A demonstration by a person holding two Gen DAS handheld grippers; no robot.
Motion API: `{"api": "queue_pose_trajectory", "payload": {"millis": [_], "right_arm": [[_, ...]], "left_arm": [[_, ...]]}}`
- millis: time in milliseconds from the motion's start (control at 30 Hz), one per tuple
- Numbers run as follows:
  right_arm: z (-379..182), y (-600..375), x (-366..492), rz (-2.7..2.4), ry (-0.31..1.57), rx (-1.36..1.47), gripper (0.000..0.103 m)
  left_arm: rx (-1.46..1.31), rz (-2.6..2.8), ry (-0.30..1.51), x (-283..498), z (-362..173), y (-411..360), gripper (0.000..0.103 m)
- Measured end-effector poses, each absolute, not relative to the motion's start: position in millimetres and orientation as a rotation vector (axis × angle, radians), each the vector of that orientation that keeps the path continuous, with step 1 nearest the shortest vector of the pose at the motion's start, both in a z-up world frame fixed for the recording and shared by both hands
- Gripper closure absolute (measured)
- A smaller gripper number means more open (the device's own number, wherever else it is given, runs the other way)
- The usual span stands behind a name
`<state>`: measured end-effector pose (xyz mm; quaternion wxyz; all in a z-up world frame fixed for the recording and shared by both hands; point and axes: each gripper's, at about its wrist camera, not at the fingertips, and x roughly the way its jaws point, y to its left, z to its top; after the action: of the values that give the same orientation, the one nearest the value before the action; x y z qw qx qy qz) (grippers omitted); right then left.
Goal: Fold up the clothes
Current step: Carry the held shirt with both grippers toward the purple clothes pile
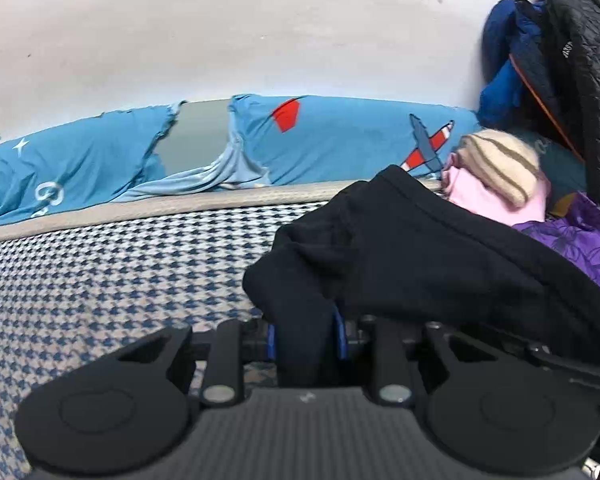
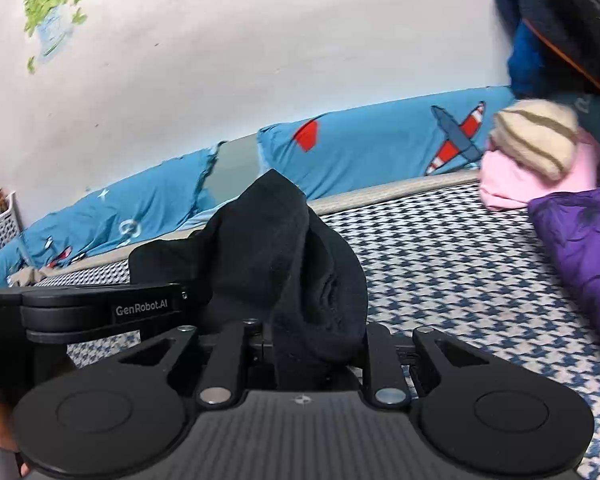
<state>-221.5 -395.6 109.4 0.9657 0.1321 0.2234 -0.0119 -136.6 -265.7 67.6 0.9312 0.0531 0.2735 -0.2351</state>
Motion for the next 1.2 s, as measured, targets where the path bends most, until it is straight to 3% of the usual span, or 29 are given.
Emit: {"api": "queue_pose_trajectory", "payload": {"millis": [433,1200], "right_arm": [[117.2,-443.0,-237.7,-0.156,0.393,0.305,0.083],[139.7,-526.9,-269.2,-0.363,0.237,0.344,0.083]], "left_arm": [[0.101,-0.597,0.536,-143.5,76.0,-321.0,0.080],[0.166,-0.776,0.449,-159.5,136.5,-428.2,0.080]]}}
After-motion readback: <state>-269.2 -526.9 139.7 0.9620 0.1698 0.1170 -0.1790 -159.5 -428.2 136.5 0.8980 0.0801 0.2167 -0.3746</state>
